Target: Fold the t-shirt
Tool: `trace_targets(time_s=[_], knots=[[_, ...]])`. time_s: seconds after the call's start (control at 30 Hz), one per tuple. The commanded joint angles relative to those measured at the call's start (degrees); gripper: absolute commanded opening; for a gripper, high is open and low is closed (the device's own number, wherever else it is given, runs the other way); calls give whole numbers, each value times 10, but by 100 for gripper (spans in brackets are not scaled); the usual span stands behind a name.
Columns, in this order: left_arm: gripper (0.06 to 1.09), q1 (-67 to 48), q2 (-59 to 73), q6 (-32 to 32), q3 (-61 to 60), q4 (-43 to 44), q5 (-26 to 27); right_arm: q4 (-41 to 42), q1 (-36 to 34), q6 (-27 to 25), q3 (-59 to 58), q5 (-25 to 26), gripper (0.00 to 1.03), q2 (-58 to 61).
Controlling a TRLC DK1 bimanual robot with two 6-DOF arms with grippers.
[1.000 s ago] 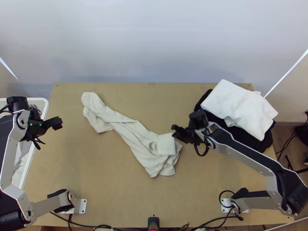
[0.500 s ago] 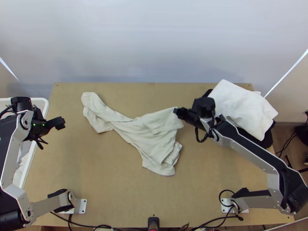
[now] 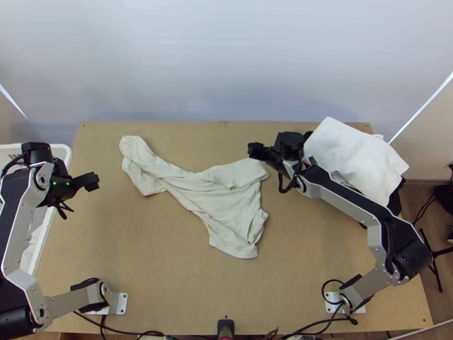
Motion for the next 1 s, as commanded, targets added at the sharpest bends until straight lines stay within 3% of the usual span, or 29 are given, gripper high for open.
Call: trace_targets(time_s=[0.0, 0.1, 0.2, 0.23, 0.33, 0.37, 0.47, 0.6, 0.97], knots=[[105, 15, -2, 11, -12, 1, 0, -66, -14, -2, 16, 17, 88, -51], [105, 18, -1, 12, -18, 5, 1, -205, -17, -2, 42, 9, 88, -52], [105, 11, 1, 5, -24, 13, 1, -234, -21, -4, 20, 8, 86, -45], [105, 7, 2, 2, -25, 14, 1, -232, -23, -1, 13, 8, 83, -43], [105, -1, 1, -3, -27, 18, 1, -230, -35, 33, 8, 8, 55, -28], [105, -2, 1, -3, -26, 18, 1, -228, -36, 42, 10, 8, 53, -20], [105, 0, 1, -1, -26, 18, 0, -234, -41, 68, 18, 7, 53, 8], [105, 9, -2, 5, -24, 18, 0, -278, -47, 122, 39, -34, 53, 53], [105, 15, -1, 9, -25, 18, 0, -277, -31, 154, 46, -37, 52, 85]])
